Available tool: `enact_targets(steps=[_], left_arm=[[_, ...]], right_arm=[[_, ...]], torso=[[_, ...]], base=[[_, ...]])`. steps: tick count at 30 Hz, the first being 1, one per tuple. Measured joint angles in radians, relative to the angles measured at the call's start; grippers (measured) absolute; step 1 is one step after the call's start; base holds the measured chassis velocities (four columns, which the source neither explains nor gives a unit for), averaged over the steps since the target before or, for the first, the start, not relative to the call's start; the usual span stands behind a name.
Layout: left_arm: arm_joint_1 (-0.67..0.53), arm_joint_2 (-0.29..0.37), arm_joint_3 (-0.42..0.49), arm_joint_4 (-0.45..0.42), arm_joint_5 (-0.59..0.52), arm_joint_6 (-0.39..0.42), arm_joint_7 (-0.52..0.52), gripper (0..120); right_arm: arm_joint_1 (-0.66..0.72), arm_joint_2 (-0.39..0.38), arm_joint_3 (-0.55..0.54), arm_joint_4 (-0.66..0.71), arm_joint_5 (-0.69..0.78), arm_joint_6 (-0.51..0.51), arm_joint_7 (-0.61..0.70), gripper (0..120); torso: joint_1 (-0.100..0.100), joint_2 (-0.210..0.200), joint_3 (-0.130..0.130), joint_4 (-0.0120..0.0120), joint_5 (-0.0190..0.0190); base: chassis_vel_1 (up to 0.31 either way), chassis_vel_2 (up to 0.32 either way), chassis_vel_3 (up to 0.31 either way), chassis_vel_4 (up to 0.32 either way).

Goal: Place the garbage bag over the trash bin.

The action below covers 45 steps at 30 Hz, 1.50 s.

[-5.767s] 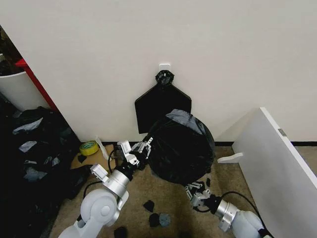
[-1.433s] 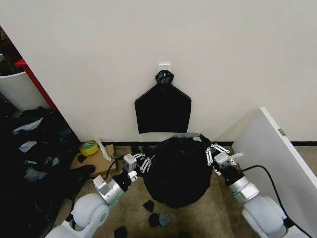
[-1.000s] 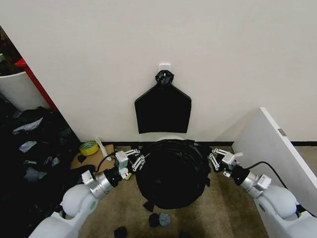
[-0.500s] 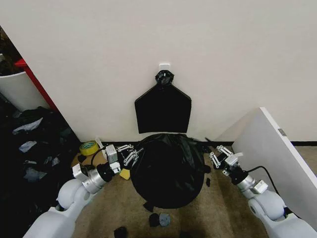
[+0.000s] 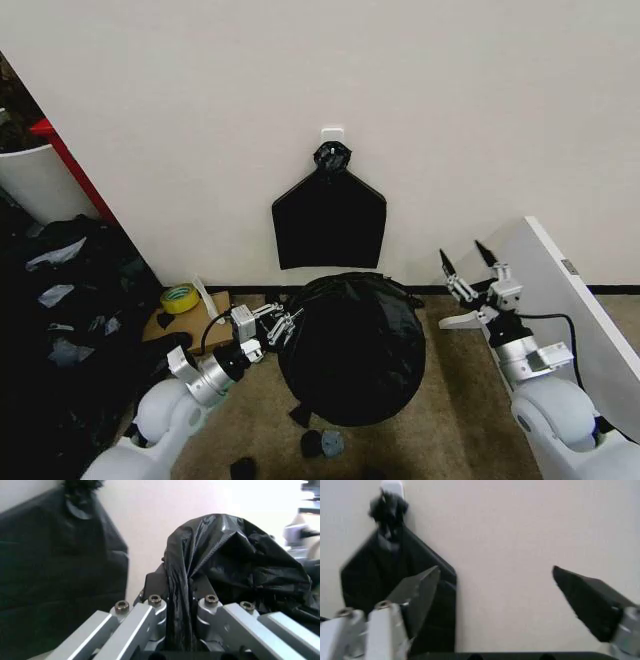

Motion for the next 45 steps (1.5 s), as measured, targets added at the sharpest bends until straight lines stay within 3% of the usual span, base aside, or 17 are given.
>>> enact_targets(steps=[4,10,13,15,19,22,31,42,45], left_arm=[[0.036,-0.031,0.004,-0.036,0.032,-0.001,-0.103,5],[0.088,-0.072,0.011,-0.098,0.090,0.001,-0.300,5],[0.128,-0.090,0.014,-0.118,0.155,-0.012,-0.391,5],[0.139,-0.098,0.015,-0.121,0.179,-0.021,-0.411,5],[0.177,-0.121,0.023,-0.117,0.263,-0.055,-0.466,5],[0.179,-0.142,0.029,-0.097,0.290,-0.078,-0.475,5],[0.162,-0.177,0.038,-0.084,0.320,-0.097,-0.466,5],[0.190,-0.195,0.042,-0.063,0.385,-0.171,-0.392,5],[0.194,-0.202,0.044,-0.055,0.395,-0.183,-0.373,5]], right_arm=[[-0.051,0.020,-0.022,0.157,0.060,-0.048,0.028,98],[-0.124,0.042,-0.096,0.276,0.011,-0.086,-0.004,100],[-0.146,0.056,-0.153,0.292,-0.053,-0.128,0.020,90],[-0.152,0.057,-0.165,0.292,-0.068,-0.135,0.025,88],[-0.175,0.067,-0.208,0.260,-0.143,-0.146,0.027,70],[-0.185,0.074,-0.222,0.232,-0.170,-0.147,0.020,58],[-0.195,0.108,-0.280,0.202,-0.200,-0.151,-0.001,39],[-0.070,0.193,-0.428,0.077,-0.245,-0.248,-0.003,0],[-0.021,0.223,-0.436,0.026,-0.272,-0.291,0.032,0]], torso=[[0.000,0.000,0.000,0.0001,-0.0002],[0.000,0.000,0.000,-0.0002,-0.0002],[0.000,0.000,0.000,0.0003,0.0000],[0.000,0.000,0.000,0.0002,-0.0001],[0.000,0.000,0.000,0.0001,0.0001],[0.000,0.000,0.000,0.0000,-0.0001],[0.000,0.000,0.000,-0.0001,-0.0001],[0.000,0.000,0.000,0.0001,-0.0001],[0.000,0.000,0.000,0.0001,-0.0001]], base=[[0.000,0.000,0.000,0.000],[0.000,0.000,0.000,0.000],[0.000,0.000,0.000,0.000],[0.000,0.000,0.000,0.000],[0.000,0.000,0.000,0.000],[0.000,0.000,0.000,0.000],[0.000,0.000,0.000,0.000],[0.000,0.000,0.000,0.000],[0.000,0.000,0.000,0.000]])
